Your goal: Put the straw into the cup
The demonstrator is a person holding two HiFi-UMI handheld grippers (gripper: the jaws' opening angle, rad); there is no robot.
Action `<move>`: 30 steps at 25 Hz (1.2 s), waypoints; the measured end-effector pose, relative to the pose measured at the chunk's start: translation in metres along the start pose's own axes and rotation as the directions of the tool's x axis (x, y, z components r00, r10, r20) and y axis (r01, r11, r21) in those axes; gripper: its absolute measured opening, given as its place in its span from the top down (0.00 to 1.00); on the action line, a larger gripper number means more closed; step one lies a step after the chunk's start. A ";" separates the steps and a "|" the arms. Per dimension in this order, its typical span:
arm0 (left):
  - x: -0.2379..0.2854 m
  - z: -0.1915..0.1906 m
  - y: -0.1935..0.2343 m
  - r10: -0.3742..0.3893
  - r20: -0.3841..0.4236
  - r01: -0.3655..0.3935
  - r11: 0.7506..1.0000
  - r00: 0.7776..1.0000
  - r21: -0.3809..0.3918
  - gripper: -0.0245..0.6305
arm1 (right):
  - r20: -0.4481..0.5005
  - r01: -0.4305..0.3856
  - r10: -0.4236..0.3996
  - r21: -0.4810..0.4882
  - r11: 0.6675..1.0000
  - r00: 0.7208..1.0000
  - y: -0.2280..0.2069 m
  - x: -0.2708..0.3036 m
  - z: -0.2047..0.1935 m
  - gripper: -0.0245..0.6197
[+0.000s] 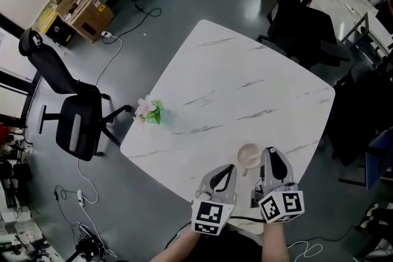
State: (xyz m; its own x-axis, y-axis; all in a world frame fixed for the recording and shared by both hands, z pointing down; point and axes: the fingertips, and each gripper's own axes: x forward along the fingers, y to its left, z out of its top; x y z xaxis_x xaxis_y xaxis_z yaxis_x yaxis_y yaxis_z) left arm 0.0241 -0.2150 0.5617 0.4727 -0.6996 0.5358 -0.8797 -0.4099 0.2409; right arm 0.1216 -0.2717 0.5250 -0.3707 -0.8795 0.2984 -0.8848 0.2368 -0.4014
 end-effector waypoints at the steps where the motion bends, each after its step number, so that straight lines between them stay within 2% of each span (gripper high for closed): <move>1: 0.002 -0.002 0.000 0.001 -0.006 -0.001 1.000 1.000 -0.003 0.96 | -0.006 -0.001 0.001 0.000 1.000 1.000 -0.002 0.003 -0.003 0.90; 8: 0.011 -0.015 0.001 0.001 -0.049 -0.002 1.000 0.999 -0.020 0.96 | -0.048 -0.006 0.007 0.003 1.000 0.999 -0.012 0.021 -0.020 0.90; 16: 0.016 -0.023 0.002 0.000 -0.069 -0.003 0.999 0.998 -0.039 0.96 | -0.078 -0.039 0.036 -0.046 0.998 0.996 -0.009 0.030 -0.037 0.90; 24: 0.017 -0.019 0.002 -0.002 -0.067 -0.001 0.999 0.998 -0.037 0.96 | -0.087 -0.036 0.030 -0.069 0.997 0.996 -0.010 0.029 -0.041 0.89; 26: 0.016 -0.016 0.001 -0.004 -0.060 0.002 1.000 0.998 -0.031 0.96 | -0.092 -0.039 0.033 -0.070 0.997 0.995 -0.010 0.029 -0.042 0.85; 30: 0.013 -0.014 0.000 -0.007 -0.050 0.006 1.000 0.999 -0.023 0.96 | -0.086 -0.033 0.027 -0.070 0.997 0.996 -0.011 0.025 -0.040 0.84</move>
State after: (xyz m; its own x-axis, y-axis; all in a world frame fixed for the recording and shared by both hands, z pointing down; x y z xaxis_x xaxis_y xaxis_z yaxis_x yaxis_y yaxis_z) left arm 0.0295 -0.2161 0.5797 0.4760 -0.6666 0.5737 -0.8777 -0.4007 0.2628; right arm 0.1106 -0.2797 0.5712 -0.4174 -0.8341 0.3606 -0.8896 0.2940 -0.3497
